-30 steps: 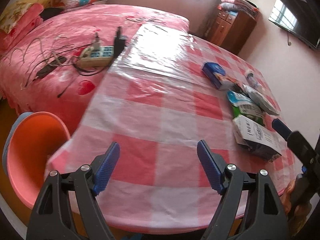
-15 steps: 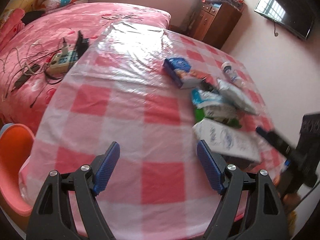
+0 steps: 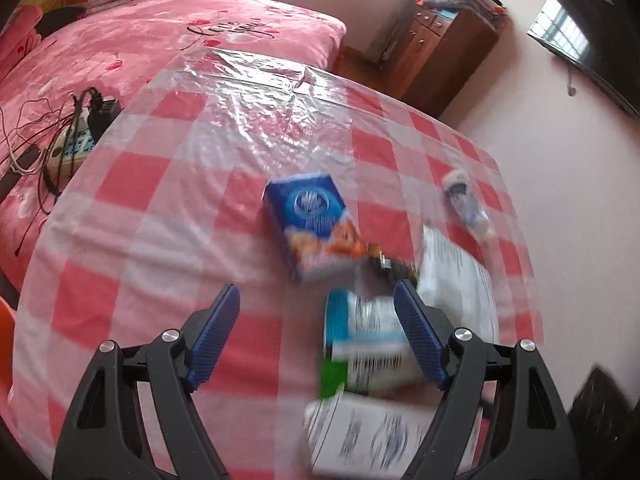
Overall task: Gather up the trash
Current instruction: 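Grasp the blue Vinda tissue box with the left gripper, then hold the tissue box in the left gripper while the right grasps the white milk carton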
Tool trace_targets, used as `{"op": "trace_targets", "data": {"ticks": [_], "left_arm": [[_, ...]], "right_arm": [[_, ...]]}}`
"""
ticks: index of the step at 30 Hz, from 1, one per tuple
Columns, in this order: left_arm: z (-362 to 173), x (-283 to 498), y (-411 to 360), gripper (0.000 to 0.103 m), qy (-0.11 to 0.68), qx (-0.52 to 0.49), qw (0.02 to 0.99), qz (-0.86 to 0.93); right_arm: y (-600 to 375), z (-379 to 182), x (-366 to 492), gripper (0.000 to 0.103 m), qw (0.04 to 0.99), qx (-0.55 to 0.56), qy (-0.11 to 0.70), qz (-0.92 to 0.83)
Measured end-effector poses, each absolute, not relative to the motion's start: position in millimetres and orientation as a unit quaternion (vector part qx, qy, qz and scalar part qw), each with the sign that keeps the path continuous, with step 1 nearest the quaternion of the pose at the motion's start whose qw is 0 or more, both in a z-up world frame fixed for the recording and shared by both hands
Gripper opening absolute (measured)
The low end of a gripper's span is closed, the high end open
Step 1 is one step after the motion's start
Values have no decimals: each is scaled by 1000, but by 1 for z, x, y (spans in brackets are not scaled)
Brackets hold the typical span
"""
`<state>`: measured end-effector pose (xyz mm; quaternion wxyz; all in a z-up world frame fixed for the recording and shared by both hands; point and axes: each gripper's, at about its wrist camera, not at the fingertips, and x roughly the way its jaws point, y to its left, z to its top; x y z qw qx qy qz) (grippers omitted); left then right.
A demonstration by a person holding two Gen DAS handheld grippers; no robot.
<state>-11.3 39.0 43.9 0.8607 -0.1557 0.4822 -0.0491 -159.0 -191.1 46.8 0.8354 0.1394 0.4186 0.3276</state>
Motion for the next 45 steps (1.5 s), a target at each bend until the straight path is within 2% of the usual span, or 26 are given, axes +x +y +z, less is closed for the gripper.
{"op": "trace_targets", "data": {"ticks": [17,19,23,39,41,43,45], "left_arm": [[19,56,14,80,502,-117,857,30],[19,55,12,76,501,-100,859,38],[19,49,9,60,491,-71,867,49],[49,0,55,58,488,-50,866,95],[52,-10,62,58,489,-55,865,101],[55,-20,67,58,488,-57,865,101],[55,-29,73,58,489,-61,865,99]], "right_arm": [[-189,49,-159,94,826,137,409,363],[-189,50,-159,94,824,137,409,367],[-186,49,-156,94,817,135,415,376],[-162,52,-165,94,774,87,412,472],[-164,53,-163,91,778,91,408,469],[-167,51,-162,83,782,94,412,458],[-165,50,-160,83,791,88,412,445]]}}
